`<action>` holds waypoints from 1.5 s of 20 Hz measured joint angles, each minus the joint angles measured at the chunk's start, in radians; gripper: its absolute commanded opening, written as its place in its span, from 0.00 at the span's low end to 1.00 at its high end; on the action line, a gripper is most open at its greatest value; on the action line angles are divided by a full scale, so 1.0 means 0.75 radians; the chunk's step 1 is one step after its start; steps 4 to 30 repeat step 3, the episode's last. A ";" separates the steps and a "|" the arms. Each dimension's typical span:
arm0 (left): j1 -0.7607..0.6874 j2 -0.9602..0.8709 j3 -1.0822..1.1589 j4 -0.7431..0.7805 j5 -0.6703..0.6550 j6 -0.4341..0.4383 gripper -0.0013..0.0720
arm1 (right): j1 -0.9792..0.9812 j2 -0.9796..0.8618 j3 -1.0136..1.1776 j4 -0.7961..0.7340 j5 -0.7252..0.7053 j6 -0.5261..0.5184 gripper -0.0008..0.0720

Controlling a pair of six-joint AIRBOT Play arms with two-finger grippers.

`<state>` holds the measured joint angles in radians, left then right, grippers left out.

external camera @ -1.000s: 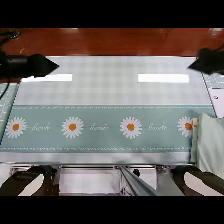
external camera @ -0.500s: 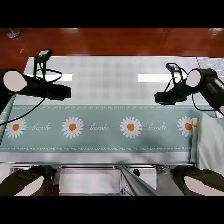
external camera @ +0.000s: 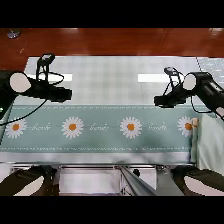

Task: Fold the shirts.

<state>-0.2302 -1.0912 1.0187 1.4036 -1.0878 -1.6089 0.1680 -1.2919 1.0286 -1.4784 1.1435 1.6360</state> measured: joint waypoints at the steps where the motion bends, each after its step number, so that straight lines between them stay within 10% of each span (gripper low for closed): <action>1: 0.000 -0.003 0.000 0.001 -0.001 -0.001 0.04 | 0.000 0.000 0.001 -0.001 0.000 0.001 0.05; 30: 0.000 -0.005 -0.001 0.003 -0.001 -0.004 0.05 | 0.000 0.000 0.000 -0.001 -0.001 0.004 0.05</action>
